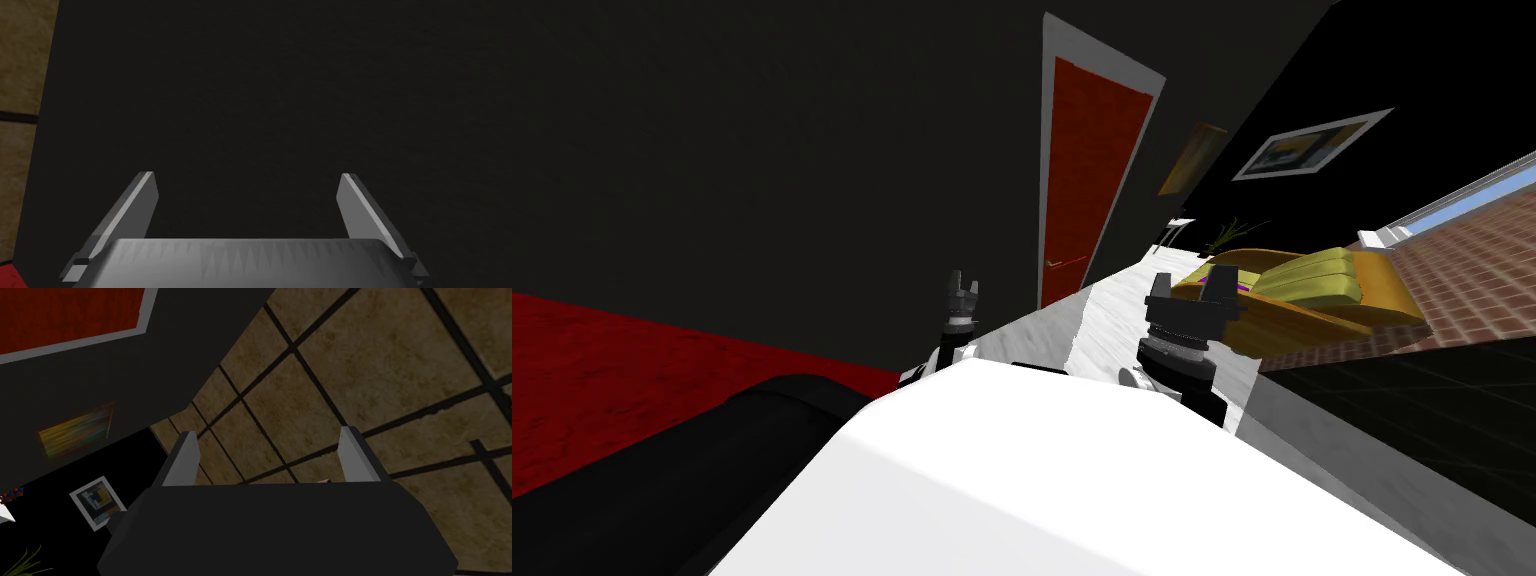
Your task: Pull the door open
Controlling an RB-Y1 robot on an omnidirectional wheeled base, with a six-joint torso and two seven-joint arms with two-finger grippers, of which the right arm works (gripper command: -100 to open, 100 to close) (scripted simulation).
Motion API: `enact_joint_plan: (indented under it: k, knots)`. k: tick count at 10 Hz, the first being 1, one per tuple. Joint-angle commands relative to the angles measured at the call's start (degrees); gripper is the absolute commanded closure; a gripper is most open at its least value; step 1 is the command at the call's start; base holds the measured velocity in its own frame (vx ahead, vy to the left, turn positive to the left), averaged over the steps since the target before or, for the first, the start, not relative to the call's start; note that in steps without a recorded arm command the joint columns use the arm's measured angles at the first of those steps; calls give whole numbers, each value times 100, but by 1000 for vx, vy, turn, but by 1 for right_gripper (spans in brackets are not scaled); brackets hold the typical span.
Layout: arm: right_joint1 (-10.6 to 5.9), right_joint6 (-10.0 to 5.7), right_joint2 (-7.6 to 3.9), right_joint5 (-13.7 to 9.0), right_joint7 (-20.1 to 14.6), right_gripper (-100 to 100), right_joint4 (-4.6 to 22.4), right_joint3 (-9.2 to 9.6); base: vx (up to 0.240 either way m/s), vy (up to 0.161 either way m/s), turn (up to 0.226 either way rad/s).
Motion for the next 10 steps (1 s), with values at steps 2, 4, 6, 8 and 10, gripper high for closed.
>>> enact_joint_plan:
  k: [2,4,6,8,10]
  knots:
    - [-127,-41,-49,-20,-32,-100,338,-29,62,-65,142]
    - [-252,-81,-95,-40,-63,-100,672,-57,75,-18,124]
    - [-357,-115,-131,-56,-89,-100,953,-81,83,-43,147]
    - [-479,-155,-172,-76,-120,-100,1279,-109,71,-61,141]
    - [-612,-198,-215,-97,-153,-100,1632,-139,81,-60,156]
